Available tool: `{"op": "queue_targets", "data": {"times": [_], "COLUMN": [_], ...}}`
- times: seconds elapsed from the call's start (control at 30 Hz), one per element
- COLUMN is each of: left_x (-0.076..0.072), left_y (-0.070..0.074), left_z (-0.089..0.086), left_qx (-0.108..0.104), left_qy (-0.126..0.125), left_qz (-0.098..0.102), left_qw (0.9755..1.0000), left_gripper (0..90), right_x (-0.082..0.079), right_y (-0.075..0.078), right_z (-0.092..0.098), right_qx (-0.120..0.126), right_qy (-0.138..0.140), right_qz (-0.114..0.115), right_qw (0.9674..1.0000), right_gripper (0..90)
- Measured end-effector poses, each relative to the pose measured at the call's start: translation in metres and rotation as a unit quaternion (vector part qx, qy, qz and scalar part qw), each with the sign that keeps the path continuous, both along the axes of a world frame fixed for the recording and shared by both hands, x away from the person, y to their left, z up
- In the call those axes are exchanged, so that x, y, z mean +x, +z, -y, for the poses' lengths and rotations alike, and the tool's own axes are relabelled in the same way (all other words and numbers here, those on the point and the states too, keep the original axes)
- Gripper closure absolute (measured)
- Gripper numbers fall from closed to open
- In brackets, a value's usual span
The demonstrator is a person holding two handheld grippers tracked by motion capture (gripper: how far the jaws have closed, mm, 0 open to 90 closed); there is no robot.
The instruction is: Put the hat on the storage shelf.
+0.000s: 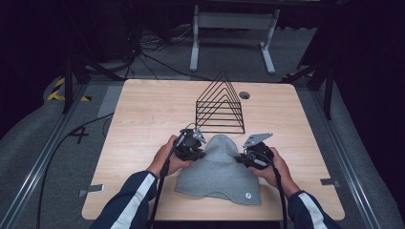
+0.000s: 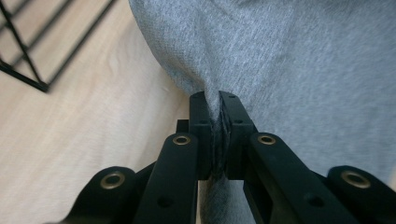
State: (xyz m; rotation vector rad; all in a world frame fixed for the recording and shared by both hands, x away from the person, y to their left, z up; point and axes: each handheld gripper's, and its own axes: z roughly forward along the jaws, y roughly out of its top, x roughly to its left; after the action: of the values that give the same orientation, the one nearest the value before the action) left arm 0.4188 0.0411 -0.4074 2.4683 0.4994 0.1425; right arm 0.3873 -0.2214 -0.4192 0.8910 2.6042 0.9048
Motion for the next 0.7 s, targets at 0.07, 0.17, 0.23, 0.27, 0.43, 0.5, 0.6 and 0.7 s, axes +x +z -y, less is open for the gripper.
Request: {"op": "queue_targets", "data": {"times": [0.07, 0.17, 0.23, 0.27, 0.43, 0.5, 0.6, 0.7], "left_x": [0.0, 0.004, 0.006, 0.006, 0.008, 0.009, 0.011, 0.016], "left_y": [0.012, 0.032, 0.043, 0.043, 0.071, 0.082, 0.097, 0.112], "left_z": [-0.001, 0.001, 0.002, 0.002, 0.006, 0.008, 0.011, 0.01], "left_qx": [0.002, 0.001, -0.002, -0.002, 0.002, 0.007, 0.008, 0.002], "left_qy": [-0.001, 0.003, 0.002, 0.002, -0.001, -0.005, -0.009, -0.008], "left_qz": [0.009, 0.035, 0.044, 0.044, 0.073, 0.083, 0.102, 0.113], "left_qw": [1.0, 0.9994, 0.999, 0.999, 0.9973, 0.9965, 0.9947, 0.9936], "left_gripper": [85.2, 85.3, 85.3, 85.3, 85.4, 85.6, 85.8, 85.8], "right_x": [0.0, 0.002, 0.004, 0.004, 0.008, 0.01, 0.013, 0.016], "right_y": [0.016, 0.034, 0.046, 0.046, 0.073, 0.084, 0.101, 0.115], "right_z": [0.0, 0.002, 0.003, 0.003, 0.005, 0.006, 0.009, 0.011], "right_qx": [0.004, 0.007, 0.004, 0.004, -0.001, -0.002, 0.004, 0.006], "right_qy": [0.005, 0.005, 0.004, 0.004, 0.009, 0.008, 0.001, -0.003], "right_qz": [0.015, 0.033, 0.045, 0.045, 0.077, 0.092, 0.107, 0.122], "right_qw": [0.9999, 0.9994, 0.9989, 0.9989, 0.997, 0.9957, 0.9942, 0.9925], "right_gripper": [84.4, 84.4, 84.4, 84.4, 84.4, 84.4, 84.4, 84.5]}}
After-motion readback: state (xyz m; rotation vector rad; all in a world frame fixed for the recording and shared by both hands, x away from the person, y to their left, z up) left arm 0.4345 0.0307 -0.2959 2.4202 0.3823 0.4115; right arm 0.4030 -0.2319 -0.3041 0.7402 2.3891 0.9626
